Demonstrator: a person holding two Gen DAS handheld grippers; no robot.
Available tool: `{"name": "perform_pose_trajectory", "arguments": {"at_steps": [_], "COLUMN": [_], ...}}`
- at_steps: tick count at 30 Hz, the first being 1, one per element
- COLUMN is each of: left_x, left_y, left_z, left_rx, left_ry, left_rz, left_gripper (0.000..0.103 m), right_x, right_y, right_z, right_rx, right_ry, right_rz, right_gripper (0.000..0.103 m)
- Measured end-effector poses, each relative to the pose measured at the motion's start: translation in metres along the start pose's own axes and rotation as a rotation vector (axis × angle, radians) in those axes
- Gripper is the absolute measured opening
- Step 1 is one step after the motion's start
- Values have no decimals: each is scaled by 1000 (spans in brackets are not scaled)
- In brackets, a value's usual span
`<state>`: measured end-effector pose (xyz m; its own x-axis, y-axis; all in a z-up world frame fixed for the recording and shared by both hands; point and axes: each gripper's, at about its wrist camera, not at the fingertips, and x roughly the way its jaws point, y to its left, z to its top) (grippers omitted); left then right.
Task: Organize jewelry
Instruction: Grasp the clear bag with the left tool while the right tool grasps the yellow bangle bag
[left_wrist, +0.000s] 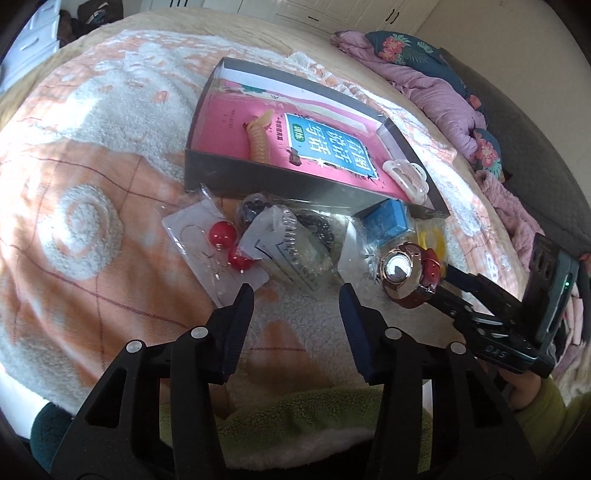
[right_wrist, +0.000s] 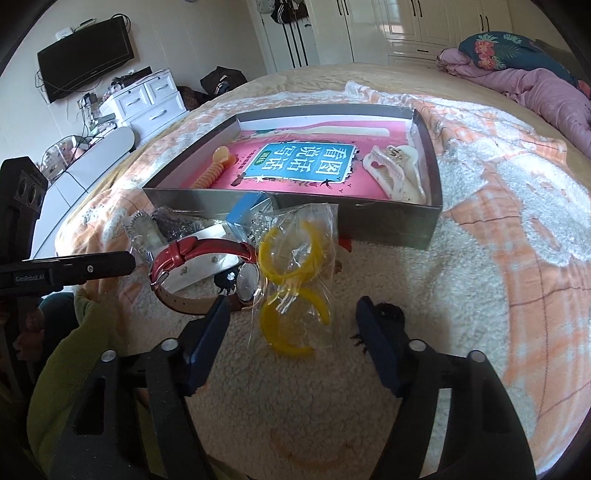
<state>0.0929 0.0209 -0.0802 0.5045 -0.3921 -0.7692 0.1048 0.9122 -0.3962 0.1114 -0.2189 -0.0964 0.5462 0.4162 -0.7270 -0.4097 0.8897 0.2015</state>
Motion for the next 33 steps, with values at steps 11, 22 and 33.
{"name": "perform_pose_trajectory", "arguments": {"at_steps": [11,22,33], "left_x": [18,19,-15], "left_y": [4,4,-4], "left_z": [10,17,17], "left_rx": [-118,-130,-48], "left_ry": [6,-13,-108], "left_rz": [-84,-64,11], "left_gripper": [40,14,13], "right_x": [3,-1,-35], "right_y": [-13,-17,-38], "right_z": [2,-1,-4], "right_rx": [13,26,66], "right_ry": [-24,-41,-89], "right_rz": [19,34,-9], "right_gripper": [42,36,35]}}
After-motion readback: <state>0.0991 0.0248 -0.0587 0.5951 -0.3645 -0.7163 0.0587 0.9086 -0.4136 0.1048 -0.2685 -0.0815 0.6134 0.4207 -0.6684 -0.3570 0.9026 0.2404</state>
